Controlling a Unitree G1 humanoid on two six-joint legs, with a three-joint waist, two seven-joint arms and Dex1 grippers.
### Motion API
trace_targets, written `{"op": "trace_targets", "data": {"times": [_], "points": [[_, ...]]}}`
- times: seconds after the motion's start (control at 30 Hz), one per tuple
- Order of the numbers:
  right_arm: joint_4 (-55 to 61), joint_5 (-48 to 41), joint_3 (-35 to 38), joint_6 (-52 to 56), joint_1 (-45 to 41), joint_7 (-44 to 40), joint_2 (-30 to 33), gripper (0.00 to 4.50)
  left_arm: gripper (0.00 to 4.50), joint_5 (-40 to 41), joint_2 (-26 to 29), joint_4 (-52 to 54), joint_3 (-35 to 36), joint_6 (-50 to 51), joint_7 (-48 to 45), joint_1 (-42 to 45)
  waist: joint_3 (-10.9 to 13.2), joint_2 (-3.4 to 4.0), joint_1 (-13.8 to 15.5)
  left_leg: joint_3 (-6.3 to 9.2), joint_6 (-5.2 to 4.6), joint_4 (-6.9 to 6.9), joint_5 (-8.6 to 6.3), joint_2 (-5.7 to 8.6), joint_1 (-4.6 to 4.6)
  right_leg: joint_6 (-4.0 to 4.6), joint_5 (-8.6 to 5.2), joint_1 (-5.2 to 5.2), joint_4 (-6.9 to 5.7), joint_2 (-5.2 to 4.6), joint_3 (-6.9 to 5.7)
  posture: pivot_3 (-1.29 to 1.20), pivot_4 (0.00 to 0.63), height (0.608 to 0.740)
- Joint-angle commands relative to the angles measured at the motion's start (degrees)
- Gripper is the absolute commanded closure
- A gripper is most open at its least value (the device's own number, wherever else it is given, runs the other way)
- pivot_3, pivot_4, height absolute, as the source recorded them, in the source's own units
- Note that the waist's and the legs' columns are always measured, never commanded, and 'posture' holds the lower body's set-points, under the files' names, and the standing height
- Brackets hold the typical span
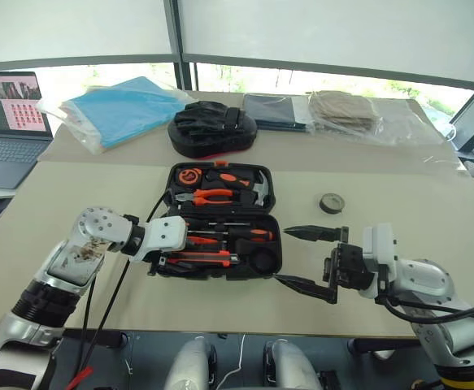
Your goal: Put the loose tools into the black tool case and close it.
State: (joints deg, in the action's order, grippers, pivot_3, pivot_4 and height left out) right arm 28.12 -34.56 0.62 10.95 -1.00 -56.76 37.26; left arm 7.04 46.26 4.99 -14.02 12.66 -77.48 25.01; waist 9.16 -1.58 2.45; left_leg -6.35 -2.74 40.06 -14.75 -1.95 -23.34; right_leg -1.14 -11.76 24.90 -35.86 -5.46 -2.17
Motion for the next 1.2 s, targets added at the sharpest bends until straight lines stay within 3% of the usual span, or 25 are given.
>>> {"op": "trace_targets", "data": {"times": [0.03, 0.1, 0.17, 0.33, 0.57, 0.6, 0.63, 0.8, 1.0, 1.2], "points": [[1.7, -0.7, 0.4, 0.3, -0.6, 0.3, -0.4, 0.0, 2.81, -0.3, -1.3, 1.8, -2.0, 1.7, 0.8, 0.3, 0.0, 0.0, 0.0, 0.0, -0.01, 0.01, 0.0, 0.01, 0.0, 0.0, 0.01, 0.0, 0.0, 0.0, 0.0, 0.0, 0.15, 0.74], [1.7, -0.6, 0.2, 0.3, -0.6, 0.4, -0.5, 0.0, 2.81, -0.4, -1.2, 2.1, -2.1, 2.0, 0.6, -0.2, 0.0, 0.0, 0.0, 0.01, -0.02, 0.02, 0.0, 0.0, -0.01, -0.01, 0.0, -0.01, 0.0, 0.0, -0.01, 0.0, 0.15, 0.74], [1.7, -0.6, 0.2, 0.4, -0.7, 0.4, -0.7, 0.0, 1.8, 0.4, -1.7, 2.2, -1.4, 1.5, 1.0, -0.7, 0.0, 0.0, 0.0, 0.01, -0.02, 0.01, 0.0, 0.0, 0.01, 0.0, 0.0, -0.01, 0.0, 0.0, -0.01, 0.0, 0.15, 0.74], [1.8, -0.7, 0.3, 0.6, -0.3, 0.3, -0.8, 0.0, 0.08, 3.8, -2.0, 0.9, 2.7, -1.6, 0.8, -1.2, 0.0, 0.0, -0.4, 0.02, -0.06, 0.0, -0.03, -0.01, -0.03, 0.07, 0.07, 0.03, 0.01, 0.02, 0.0, 0.0, 0.15, 0.74], [1.3, -0.5, 0.0, 0.4, -0.3, 0.0, -1.1, 0.0, 0.08, 14.8, -2.6, -1.2, 10.9, 0.0, -1.7, 0.6, 0.0, -0.01, -1.0, 0.02, -0.07, 0.01, -0.04, -0.02, -0.16, 0.22, 0.15, 0.15, -0.03, 0.04, -0.02, 0.0, 0.15, 0.74], [1.1, -0.4, 0.0, 0.3, -0.4, 0.0, -1.2, 0.0, 0.6, 15.7, -2.4, -1.9, 11.7, -0.2, -2.5, 0.6, 0.0, -0.01, -1.1, 0.02, -0.07, 0.02, -0.04, -0.02, -0.14, 0.2, 0.14, 0.13, -0.03, 0.04, -0.02, 0.0, 0.15, 0.74], [1.0, -0.4, 0.0, 0.3, -0.4, 0.0, -1.3, 0.0, 0.8, 16.4, -2.2, -2.4, 12.1, -0.6, -3.4, 0.5, 0.0, -0.01, -1.2, 0.02, -0.07, 0.02, -0.03, -0.02, -0.12, 0.12, 0.1, 0.12, -0.03, 0.05, -0.02, 0.0, 0.15, 0.74], [0.0, -0.2, 0.3, -0.2, -0.4, 0.0, -2.1, 0.0, 2.61, 13.8, -2.5, -6.2, 11.0, -10.7, -7.2, -2.3, 0.0, 0.0, -1.6, 0.01, -0.06, 0.0, -0.03, -0.02, -0.1, 0.1, 0.08, 0.11, -0.04, 0.05, -0.02, 0.0, 0.15, 0.74], [-1.0, 0.5, 0.3, -0.6, -0.4, -0.3, -2.6, 0.0, 4.48, 10.8, -5.6, -9.7, 9.0, -16.9, -5.2, -5.1, 0.0, 0.0, -1.6, 0.0, -0.06, 0.0, -0.04, -0.02, -0.1, 0.25, 0.17, 0.11, -0.03, 0.04, -0.02, 0.0, 0.15, 0.74], [-1.2, 0.8, 0.4, -0.5, -0.5, -0.2, -2.7, 0.0, 4.48, 6.9, -7.0, -11.0, 6.2, -18.9, -2.5, -5.8, 0.0, 0.0, -1.6, 0.0, -0.06, 0.0, -0.04, -0.02, -0.08, 0.25, 0.18, 0.1, -0.04, 0.02, -0.02, 0.0, 0.15, 0.74]]}}
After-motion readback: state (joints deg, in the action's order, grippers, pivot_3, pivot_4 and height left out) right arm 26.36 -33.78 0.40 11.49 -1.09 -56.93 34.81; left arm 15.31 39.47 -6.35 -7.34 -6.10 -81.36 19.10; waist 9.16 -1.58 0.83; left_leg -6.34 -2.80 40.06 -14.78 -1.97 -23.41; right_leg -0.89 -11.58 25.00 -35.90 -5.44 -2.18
